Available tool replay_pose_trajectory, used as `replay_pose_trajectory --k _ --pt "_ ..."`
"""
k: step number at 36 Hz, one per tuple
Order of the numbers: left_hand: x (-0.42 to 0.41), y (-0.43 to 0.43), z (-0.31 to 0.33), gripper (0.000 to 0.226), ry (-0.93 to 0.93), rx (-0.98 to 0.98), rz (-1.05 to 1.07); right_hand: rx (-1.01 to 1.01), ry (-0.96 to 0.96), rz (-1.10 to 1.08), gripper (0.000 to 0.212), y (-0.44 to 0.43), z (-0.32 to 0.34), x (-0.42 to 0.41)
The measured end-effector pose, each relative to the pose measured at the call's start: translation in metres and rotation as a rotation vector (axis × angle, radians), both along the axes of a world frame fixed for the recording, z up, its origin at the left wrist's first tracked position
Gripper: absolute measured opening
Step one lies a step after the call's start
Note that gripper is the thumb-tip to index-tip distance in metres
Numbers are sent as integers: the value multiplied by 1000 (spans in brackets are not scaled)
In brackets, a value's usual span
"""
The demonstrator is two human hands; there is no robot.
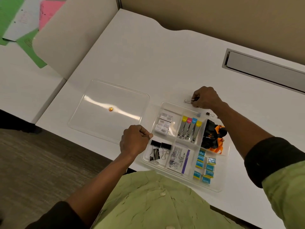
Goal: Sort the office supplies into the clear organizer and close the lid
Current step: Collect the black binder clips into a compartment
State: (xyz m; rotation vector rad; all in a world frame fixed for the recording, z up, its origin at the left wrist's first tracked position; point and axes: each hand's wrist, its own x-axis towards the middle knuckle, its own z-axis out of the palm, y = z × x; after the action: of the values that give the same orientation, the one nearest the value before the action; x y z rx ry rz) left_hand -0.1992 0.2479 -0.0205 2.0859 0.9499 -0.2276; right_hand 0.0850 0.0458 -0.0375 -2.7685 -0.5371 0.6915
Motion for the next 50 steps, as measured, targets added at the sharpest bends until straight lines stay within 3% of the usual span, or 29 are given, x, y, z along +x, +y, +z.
replay_pose_trajectory --k 7,14,17,20,26,32,38,40,43,50 --pt "0 0 -2 15 -9 -11 0 109 -136 -172 20 -9 -1 -16" --pt "-1 -1 -2 16 -21 -20 23 360 -297 -230 18 -5 37 -57" --pt "-1 0 -2 17 -24 -32 28 531 -225 -254 13 -1 73 -92" --pt "-2 1 -3 18 -25 -51 48 623 -16 -224 11 6 96 -138" --pt "-3 3 -7 20 -36 -108 89 405 194 -21 13 31 75 -210" --pt "-1 5 -8 20 -36 -125 77 243 123 111 27 39 60 -235" --pt "0 7 -9 19 -28 -157 74 357 -59 -148 20 6 88 -164" --pt "0 8 -10 19 -27 -148 68 353 -151 -237 26 -14 78 -121" --pt "-1 8 -11 19 -30 -147 64 244 -126 -320 44 -41 55 -63" --pt "-3 8 -11 22 -35 -152 91 33 -2 -99 83 -72 7 -7"
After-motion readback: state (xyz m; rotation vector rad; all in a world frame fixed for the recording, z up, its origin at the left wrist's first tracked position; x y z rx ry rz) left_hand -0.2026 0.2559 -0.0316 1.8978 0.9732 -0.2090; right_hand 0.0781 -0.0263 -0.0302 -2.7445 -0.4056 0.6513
